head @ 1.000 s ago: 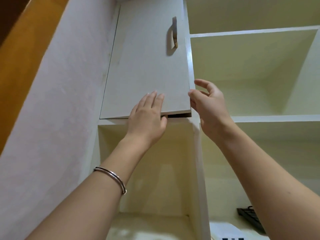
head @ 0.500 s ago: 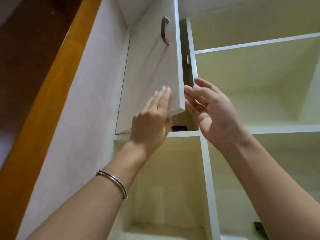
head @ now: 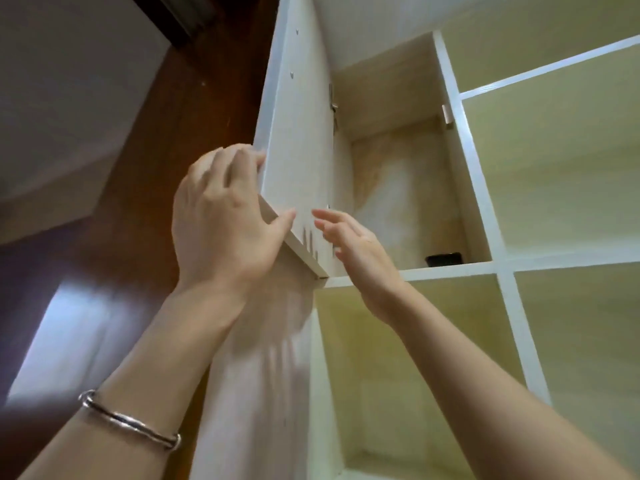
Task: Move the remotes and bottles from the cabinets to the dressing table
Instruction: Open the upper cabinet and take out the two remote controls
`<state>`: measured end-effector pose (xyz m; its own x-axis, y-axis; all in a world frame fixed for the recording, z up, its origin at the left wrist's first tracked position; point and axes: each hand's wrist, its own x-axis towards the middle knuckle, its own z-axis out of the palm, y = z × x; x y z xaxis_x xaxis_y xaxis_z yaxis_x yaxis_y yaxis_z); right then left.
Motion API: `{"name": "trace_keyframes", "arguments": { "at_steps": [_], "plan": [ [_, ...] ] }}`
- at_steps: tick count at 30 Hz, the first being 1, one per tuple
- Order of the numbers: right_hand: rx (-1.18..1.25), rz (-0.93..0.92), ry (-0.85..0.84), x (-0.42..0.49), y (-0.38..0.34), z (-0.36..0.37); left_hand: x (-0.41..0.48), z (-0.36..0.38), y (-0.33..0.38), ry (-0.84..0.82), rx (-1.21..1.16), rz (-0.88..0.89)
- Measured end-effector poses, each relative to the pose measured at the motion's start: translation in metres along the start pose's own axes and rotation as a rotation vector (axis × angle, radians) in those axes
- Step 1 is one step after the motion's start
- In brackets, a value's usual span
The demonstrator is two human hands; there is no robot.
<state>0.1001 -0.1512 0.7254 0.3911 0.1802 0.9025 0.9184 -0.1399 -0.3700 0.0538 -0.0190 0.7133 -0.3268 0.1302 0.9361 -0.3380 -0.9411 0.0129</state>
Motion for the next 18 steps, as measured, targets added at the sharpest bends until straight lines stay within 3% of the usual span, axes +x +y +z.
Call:
{"name": "trace_keyframes", "arguments": {
  "at_steps": [4,13,15,18],
  "plan": [
    [-0.010,-0.042,-0.010,0.001,0.018,0.026,0.003,-0.006,-0.017,-0.106,0.124,-0.040],
    [-0.117,-0.168,0.052,0.005,0.034,0.040,0.000,-0.005,-0.014,-0.225,0.123,-0.141],
    [-0.134,-0.160,0.033,0.005,0.034,0.038,-0.004,-0.004,-0.015,-0.183,0.186,-0.085],
    [-0.205,-0.118,-0.022,0.003,0.035,0.027,-0.013,0.005,-0.009,0.015,0.310,0.200]
  ]
}}
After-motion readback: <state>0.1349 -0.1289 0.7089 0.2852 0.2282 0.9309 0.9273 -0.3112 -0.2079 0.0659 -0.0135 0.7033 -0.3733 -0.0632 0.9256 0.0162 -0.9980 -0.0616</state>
